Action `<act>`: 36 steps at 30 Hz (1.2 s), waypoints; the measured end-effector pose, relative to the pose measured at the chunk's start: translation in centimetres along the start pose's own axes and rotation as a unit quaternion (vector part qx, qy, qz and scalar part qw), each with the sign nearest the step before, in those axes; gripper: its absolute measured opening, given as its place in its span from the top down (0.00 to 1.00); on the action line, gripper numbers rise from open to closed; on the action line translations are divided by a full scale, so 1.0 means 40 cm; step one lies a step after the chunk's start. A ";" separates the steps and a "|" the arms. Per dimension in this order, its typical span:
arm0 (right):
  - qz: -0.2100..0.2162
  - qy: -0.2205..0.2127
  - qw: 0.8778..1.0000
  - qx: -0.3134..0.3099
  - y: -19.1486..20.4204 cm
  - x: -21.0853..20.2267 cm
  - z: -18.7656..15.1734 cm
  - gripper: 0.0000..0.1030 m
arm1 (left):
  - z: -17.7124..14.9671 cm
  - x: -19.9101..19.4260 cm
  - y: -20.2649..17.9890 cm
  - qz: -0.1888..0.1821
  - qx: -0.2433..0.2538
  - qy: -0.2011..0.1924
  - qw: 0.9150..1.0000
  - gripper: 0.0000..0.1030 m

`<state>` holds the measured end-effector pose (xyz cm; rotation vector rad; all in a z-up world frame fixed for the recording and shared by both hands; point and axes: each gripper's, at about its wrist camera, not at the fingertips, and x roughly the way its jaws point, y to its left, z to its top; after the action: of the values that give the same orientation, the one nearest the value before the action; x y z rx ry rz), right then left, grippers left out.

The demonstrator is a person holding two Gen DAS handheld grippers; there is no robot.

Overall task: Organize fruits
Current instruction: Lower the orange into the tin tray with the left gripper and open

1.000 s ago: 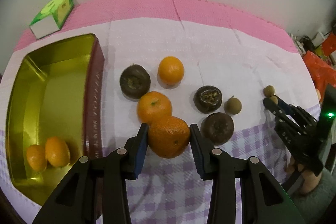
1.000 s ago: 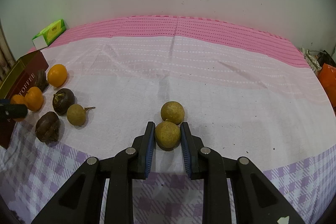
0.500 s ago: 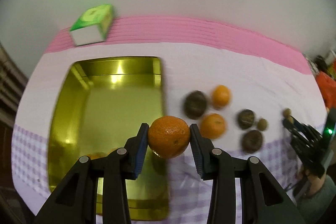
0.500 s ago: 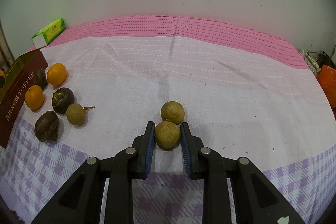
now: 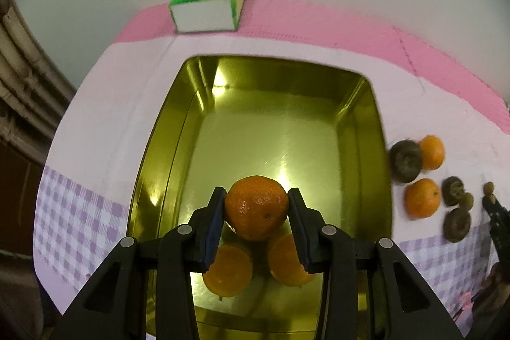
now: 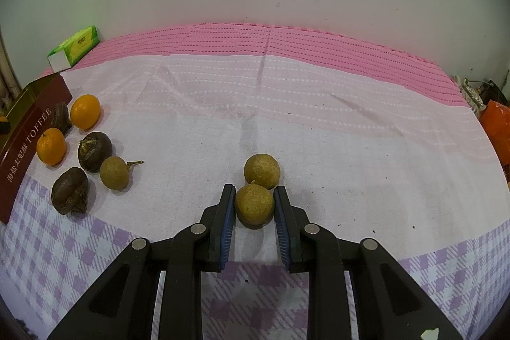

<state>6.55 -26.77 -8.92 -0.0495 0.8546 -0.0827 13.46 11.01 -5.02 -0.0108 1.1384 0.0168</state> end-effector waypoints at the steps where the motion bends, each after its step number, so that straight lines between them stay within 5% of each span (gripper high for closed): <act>1: 0.000 0.000 1.000 0.000 0.001 -0.001 0.000 0.78 | -0.002 0.008 0.004 0.001 0.000 0.003 1.000 0.61; 36: -0.001 0.000 1.000 -0.002 0.000 -0.001 0.001 0.78 | -0.013 0.055 0.015 0.022 0.007 0.021 1.000 0.60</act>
<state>6.54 -26.77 -8.85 -0.0545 0.8542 -0.0823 13.89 11.61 -7.25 0.0261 1.1809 0.0479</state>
